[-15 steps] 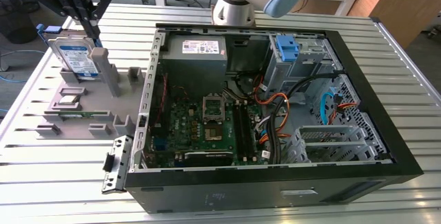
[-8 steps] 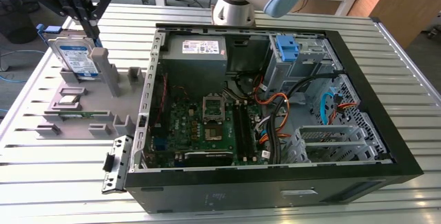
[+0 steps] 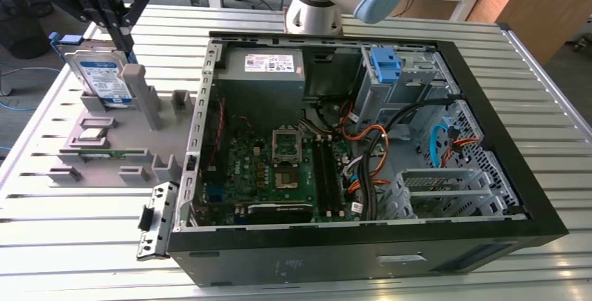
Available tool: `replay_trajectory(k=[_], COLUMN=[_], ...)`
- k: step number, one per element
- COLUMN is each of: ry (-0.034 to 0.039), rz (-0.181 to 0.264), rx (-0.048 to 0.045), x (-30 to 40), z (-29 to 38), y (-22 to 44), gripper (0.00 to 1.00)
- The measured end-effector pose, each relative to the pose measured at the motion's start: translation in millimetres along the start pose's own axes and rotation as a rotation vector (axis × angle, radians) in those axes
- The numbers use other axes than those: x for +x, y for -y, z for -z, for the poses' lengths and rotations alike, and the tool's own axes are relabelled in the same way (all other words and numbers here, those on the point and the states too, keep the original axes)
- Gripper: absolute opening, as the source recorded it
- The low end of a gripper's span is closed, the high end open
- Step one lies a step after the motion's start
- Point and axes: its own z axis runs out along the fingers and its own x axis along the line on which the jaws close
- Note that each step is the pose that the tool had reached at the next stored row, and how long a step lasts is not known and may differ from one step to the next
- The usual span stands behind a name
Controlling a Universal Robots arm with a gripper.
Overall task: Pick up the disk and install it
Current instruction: 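Reach for the disk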
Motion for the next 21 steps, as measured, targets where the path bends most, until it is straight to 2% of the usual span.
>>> replay_trajectory(k=[13, 21], ry=[0.0001, -0.0027], rz=[0.0, -0.001], rx=[0.0, 0.0006], x=[19.1, 24.0], z=[-1.7, -7.2], y=[1.5, 1.4], gripper=[0.11, 0.11])
